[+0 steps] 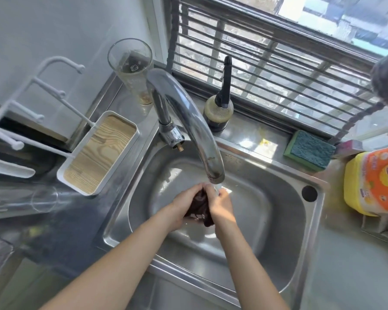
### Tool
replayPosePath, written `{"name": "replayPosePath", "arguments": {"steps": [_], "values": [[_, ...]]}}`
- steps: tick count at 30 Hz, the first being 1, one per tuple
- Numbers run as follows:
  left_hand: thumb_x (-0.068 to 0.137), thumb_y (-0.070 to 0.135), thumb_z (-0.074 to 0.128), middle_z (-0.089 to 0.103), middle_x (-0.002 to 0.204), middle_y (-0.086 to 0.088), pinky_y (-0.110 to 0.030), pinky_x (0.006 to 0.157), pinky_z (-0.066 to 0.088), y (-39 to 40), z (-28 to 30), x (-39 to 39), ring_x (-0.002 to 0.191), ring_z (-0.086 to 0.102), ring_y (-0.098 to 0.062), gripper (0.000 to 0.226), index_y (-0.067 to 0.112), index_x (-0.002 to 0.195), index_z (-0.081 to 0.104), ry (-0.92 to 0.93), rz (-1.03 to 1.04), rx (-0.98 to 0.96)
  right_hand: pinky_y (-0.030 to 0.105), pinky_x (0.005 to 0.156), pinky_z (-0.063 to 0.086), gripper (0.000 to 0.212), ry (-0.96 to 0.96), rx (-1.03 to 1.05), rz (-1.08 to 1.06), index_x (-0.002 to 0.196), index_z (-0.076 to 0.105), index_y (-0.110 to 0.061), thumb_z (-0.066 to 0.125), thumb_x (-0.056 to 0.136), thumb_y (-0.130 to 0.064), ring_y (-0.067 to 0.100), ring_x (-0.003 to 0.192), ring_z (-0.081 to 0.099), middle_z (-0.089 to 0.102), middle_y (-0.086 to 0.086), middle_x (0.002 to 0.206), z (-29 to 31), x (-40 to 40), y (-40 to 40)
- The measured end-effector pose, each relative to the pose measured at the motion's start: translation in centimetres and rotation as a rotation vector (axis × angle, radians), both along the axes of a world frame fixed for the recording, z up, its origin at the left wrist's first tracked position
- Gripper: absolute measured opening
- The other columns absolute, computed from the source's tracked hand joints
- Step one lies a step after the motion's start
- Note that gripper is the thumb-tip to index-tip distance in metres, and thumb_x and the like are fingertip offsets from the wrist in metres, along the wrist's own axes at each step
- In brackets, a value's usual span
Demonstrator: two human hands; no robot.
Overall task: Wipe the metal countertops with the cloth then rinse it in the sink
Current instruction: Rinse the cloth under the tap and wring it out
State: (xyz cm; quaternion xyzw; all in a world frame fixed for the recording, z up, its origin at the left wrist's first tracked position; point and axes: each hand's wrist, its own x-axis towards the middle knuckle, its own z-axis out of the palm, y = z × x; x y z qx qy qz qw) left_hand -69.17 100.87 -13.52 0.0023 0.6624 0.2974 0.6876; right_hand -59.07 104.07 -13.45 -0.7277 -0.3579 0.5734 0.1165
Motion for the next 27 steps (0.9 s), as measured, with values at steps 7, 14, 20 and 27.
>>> {"name": "replayPosePath", "arguments": {"steps": [7, 14, 20, 27], "values": [[0.096, 0.040, 0.060, 0.070, 0.092, -0.010, -0.034, 0.075, 0.059, 0.6, -1.5, 0.5, 0.087, 0.070, -0.029, 0.035, 0.010, 0.114, 0.062, 0.266, 0.263, 0.067, 0.034, 0.075, 0.041, 0.037, -0.166, 0.292, -0.098, 0.075, 0.051, -0.020, 0.057, 0.091, -0.053, 0.030, 0.082, 0.060, 0.058, -0.002, 0.071, 2.0, -0.5, -2.8], [0.094, 0.026, 0.065, 0.054, 0.049, 0.000, -0.023, 0.045, 0.036, 0.1, 0.3, 3.8, 0.049, 0.049, -0.022, 0.038, 0.017, 0.058, 0.057, 0.179, 0.108, 0.090, 0.035, 0.058, 0.034, 0.041, -0.157, 0.020, -0.151, 0.057, 0.045, -0.013, 0.059, 0.095, -0.019, 0.026, 0.063, 0.047, 0.050, -0.004, 0.052, 0.6, -0.3, 2.0], [0.081, 0.037, 0.073, 0.062, 0.058, -0.001, -0.031, 0.067, 0.046, 2.4, 0.4, 1.0, 0.062, 0.057, -0.023, 0.033, 0.016, 0.060, 0.061, 0.149, 0.308, 0.033, 0.038, 0.076, 0.046, 0.036, -0.057, 0.288, -0.113, 0.065, 0.055, -0.019, 0.047, 0.089, -0.044, 0.029, 0.077, 0.059, 0.064, 0.001, 0.070, 4.7, -2.8, -4.3], [0.070, 0.045, 0.064, 0.057, 0.054, -0.001, -0.029, 0.055, 0.043, 2.0, 1.6, 2.7, 0.054, 0.052, -0.020, 0.033, 0.017, 0.054, 0.057, 0.249, 0.036, 0.121, 0.032, 0.071, 0.042, 0.042, -0.112, -0.022, -0.164, 0.056, 0.059, -0.015, 0.055, 0.095, -0.031, 0.033, 0.083, 0.063, 0.068, 0.006, 0.071, 1.4, -1.1, 1.6]]}}
